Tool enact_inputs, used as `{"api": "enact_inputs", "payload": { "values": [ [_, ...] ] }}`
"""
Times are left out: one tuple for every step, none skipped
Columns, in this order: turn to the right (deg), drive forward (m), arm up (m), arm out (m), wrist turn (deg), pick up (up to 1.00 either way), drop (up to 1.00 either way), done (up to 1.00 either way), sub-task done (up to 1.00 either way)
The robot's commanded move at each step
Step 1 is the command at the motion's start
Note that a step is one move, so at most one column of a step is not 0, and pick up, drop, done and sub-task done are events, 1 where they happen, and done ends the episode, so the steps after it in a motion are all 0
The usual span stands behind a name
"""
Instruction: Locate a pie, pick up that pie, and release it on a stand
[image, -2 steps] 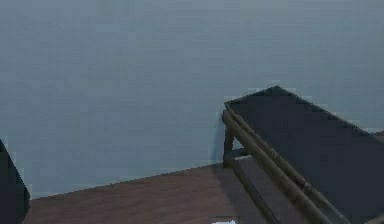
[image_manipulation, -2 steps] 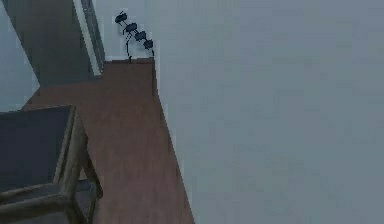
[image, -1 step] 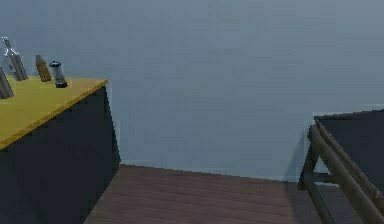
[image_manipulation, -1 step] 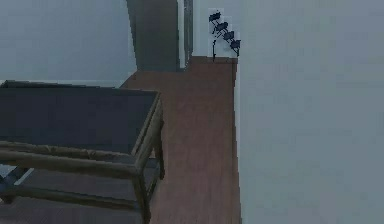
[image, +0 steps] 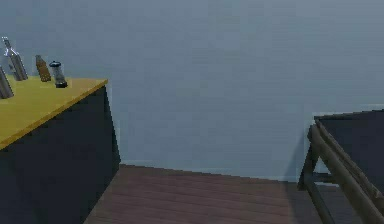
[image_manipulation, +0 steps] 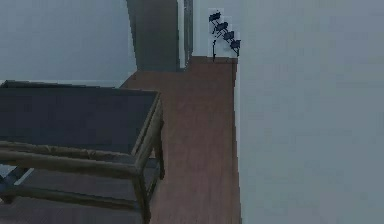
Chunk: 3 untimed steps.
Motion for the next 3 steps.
{"api": "enact_inputs", "payload": {
  "values": [
    [6.0,0.0,0.0,0.0,0.0,0.0,0.0,0.0,0.0],
    [0.0,0.05,0.0,0.0,0.0,0.0,0.0,0.0,0.0],
    [-45.0,0.0,0.0,0.0,0.0,0.0,0.0,0.0,0.0]
  ]
}}
